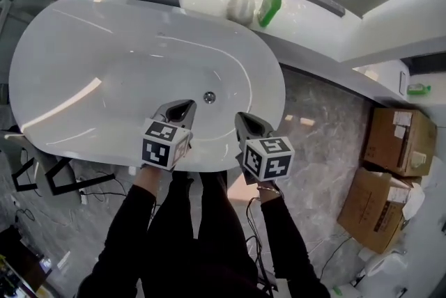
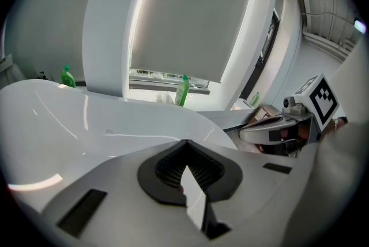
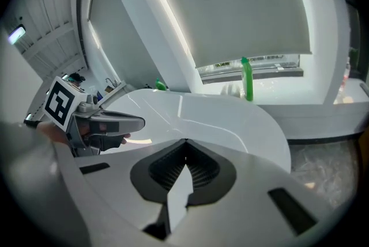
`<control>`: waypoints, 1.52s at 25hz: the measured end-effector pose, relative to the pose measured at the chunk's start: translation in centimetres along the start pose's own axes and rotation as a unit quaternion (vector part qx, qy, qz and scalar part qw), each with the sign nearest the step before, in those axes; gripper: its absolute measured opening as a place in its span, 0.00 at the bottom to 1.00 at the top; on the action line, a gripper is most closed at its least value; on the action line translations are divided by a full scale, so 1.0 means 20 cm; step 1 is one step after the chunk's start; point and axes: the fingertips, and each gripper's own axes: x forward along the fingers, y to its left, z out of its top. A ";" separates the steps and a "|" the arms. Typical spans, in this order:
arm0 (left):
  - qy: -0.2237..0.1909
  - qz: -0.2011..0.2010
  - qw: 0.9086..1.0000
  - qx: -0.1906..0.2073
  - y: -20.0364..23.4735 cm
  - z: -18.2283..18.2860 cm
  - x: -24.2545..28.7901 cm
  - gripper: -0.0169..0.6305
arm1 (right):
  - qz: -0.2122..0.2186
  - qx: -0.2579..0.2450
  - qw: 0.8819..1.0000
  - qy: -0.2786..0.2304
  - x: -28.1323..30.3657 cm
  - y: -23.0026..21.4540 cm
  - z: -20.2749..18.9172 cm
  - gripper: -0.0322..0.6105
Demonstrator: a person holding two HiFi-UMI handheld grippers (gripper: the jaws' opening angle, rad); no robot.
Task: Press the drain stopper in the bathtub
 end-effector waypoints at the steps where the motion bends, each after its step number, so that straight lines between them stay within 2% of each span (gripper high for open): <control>1: 0.006 0.002 1.000 0.000 0.01 -0.02 0.05 0.04 | 0.005 -0.002 1.000 0.007 0.05 -0.02 -0.02 0.05; 9: 0.038 0.009 0.999 -0.013 0.10 -0.20 0.38 0.04 | 0.032 -0.007 0.998 0.050 0.40 -0.14 -0.22 0.05; 17: 0.072 -0.011 0.997 -0.006 0.21 -0.41 0.65 0.04 | 0.025 0.005 0.997 0.068 0.67 -0.26 -0.37 0.05; 24: 0.106 -0.018 0.994 -0.003 0.39 -0.70 0.95 0.04 | 0.011 0.010 0.996 0.093 0.97 -0.34 -0.57 0.05; 30: 0.125 -0.032 0.991 -0.017 0.47 -0.88 1.17 0.04 | 0.008 0.021 0.992 0.120 1.17 -0.41 -0.73 0.05; 38: 0.141 -0.032 0.989 -0.034 0.57 -1.04 1.36 0.04 | 0.007 0.023 0.988 0.151 1.43 -0.52 -0.85 0.05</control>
